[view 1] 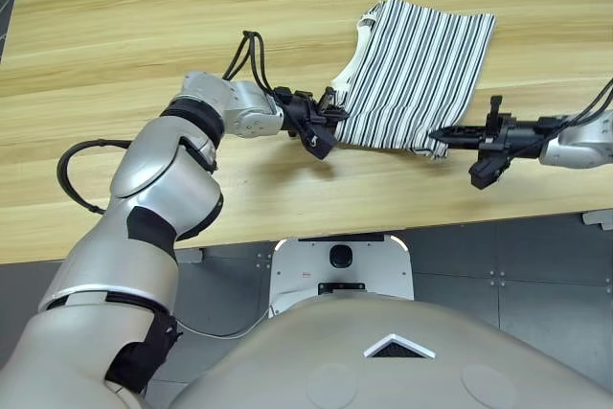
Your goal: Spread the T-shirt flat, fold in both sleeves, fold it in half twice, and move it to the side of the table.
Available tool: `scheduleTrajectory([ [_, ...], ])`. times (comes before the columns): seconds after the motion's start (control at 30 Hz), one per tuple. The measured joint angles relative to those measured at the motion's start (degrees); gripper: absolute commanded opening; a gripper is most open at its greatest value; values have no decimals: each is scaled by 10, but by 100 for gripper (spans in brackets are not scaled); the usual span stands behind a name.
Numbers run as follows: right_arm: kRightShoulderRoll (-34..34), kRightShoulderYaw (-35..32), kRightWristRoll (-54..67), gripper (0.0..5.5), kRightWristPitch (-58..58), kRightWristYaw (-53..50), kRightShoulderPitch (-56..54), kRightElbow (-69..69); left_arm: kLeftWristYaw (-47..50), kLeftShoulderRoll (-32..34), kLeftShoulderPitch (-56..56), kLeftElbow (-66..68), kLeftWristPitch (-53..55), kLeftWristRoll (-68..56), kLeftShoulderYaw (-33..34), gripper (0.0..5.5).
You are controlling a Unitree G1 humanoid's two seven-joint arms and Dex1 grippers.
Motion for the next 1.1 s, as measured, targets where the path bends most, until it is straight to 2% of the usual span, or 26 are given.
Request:
scheduleTrajectory([
  [0.1,4,-8,106,10,-60,110,-11,33,-117,34,28,-20,-89,-77,29,11],
  [0.17,12,13,192,10,-89,199,-13,48,-205,57,53,-48,-125,-142,43,11],
  [0.27,19,45,313,10,-89,300,-12,33,-319,91,92,-134,-113,-262,46,11],
  [0.33,16,74,412,10,-62,384,3,-10,-414,121,133,-239,-54,-375,44,10],
  [0.47,-27,127,605,10,62,597,85,-138,-615,191,230,-467,172,-615,44,10],
  [0.53,-33,126,668,10,111,675,106,-177,-680,210,269,-520,255,-664,45,10],
  [0.67,-42,88,778,10,217,812,153,-241,-755,229,309,-591,362,-690,65,10],
  [0.83,-26,-21,906,10,374,897,197,-260,-788,212,323,-579,434,-719,129,10],
  [0.87,-1,-59,933,10,431,917,202,-235,-795,183,315,-524,465,-732,160,10],
  [0.97,44,-115,959,10,521,952,209,-191,-809,143,298,-419,493,-740,209,10],
  [1.1,126,-176,965,10,653,1001,181,-128,-847,119,298,-355,570,-782,293,10],
])
